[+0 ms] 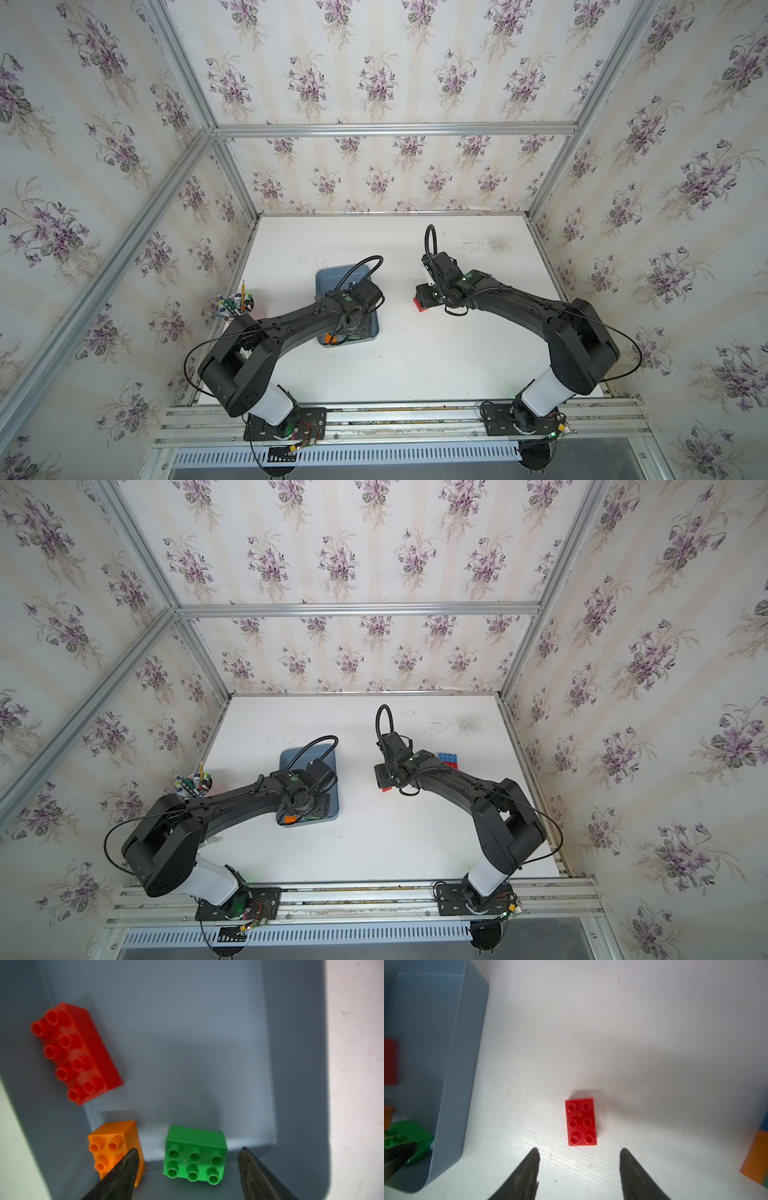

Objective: Assemble a rectangle with lego
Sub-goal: Pick up the lego brick from the storage box.

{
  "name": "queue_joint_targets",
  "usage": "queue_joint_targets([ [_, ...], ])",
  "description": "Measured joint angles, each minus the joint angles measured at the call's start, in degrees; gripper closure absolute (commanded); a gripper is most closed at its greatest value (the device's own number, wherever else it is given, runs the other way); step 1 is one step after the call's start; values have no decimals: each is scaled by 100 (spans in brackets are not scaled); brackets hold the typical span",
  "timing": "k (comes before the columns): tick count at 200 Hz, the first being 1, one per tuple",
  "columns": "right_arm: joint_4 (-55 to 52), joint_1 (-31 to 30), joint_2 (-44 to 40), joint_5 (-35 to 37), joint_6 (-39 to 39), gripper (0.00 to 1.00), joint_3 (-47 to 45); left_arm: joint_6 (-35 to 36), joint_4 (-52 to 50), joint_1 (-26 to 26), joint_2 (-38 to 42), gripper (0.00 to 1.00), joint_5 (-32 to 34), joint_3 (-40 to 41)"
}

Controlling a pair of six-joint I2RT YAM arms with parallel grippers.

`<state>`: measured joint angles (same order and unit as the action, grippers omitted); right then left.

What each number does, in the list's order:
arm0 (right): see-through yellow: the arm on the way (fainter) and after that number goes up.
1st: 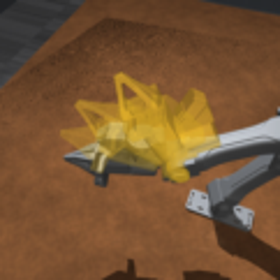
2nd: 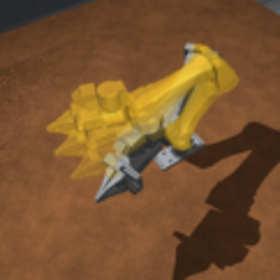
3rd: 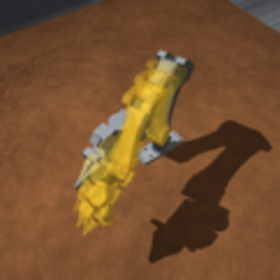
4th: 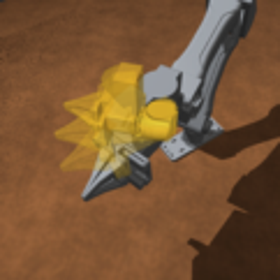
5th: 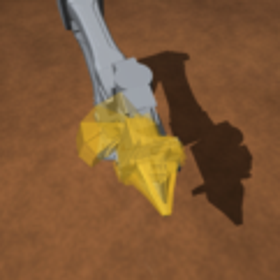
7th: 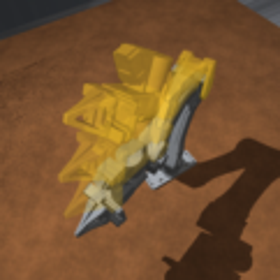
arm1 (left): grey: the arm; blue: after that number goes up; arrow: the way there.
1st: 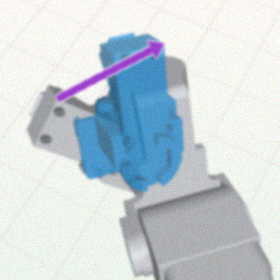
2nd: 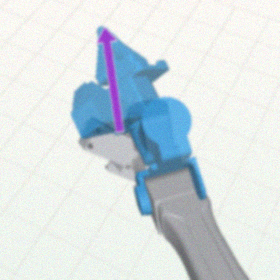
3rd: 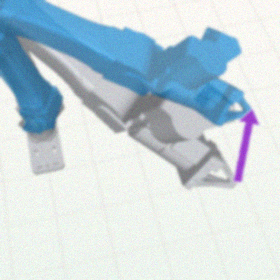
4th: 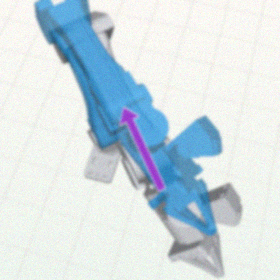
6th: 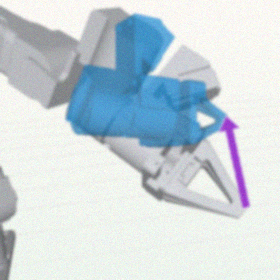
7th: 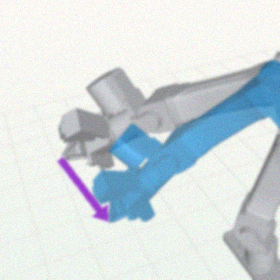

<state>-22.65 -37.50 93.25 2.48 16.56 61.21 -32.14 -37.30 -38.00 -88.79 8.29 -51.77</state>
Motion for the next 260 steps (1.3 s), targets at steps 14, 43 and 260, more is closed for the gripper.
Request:
queue_joint_targets([
  [14,-17,0,-9,-15,0,38,4,87,114,24,-111,22,-116,0],
  [43,-31,0,-11,-20,0,38,17,122,195,59,-313,22,-234,-2],
  [260,-393,560,122,125,155,38,498,1250,-271,-236,542,56,621,-1292],
])
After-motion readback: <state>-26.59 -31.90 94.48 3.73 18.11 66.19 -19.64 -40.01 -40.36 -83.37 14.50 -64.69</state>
